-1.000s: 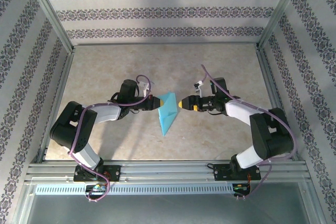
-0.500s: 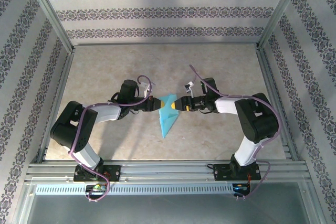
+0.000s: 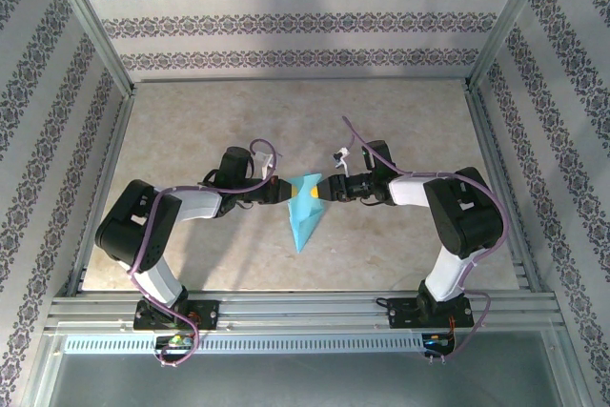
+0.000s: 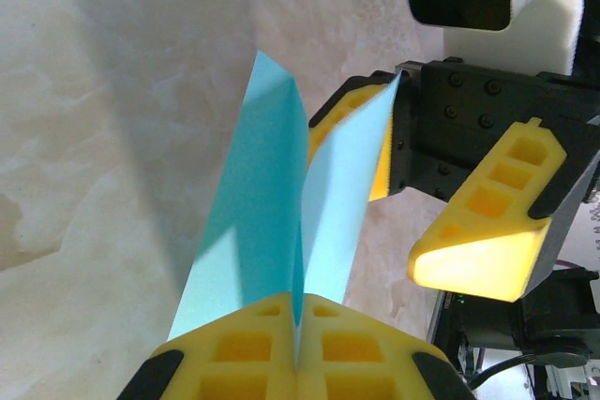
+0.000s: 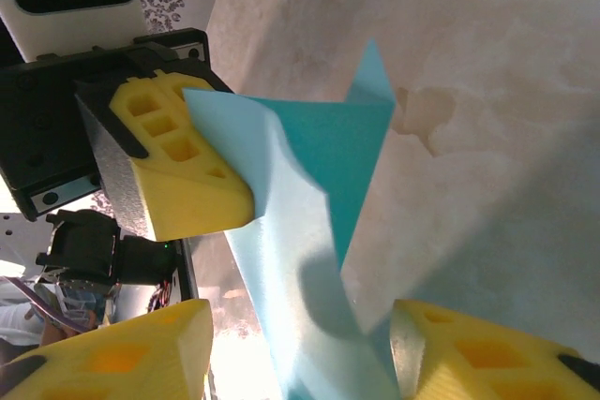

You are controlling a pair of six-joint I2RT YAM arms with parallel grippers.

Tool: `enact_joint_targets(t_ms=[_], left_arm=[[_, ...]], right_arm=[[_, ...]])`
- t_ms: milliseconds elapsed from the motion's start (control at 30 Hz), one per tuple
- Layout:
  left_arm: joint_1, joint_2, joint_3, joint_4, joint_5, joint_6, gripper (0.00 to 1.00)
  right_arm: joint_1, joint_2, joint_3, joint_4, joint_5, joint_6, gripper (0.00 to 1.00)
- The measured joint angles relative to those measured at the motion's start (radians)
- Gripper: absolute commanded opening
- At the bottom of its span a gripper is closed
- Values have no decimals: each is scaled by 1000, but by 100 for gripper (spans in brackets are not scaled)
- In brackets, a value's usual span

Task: Fold a paper plane with a square sheet of paper (fold left side to right side)
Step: Fold the wing for the fifth time at the center of the table.

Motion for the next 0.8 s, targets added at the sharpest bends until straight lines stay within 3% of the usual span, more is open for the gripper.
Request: enact_joint_targets(t_ms=[333,800], left_arm=[[0,14,-4,0,-12,3,0],[0,43,-8,5,-14,3,0]], right_arm=[[-20,-1,6,-56,1,-19,51],[-21,-2,62,-109,23,-38,35]])
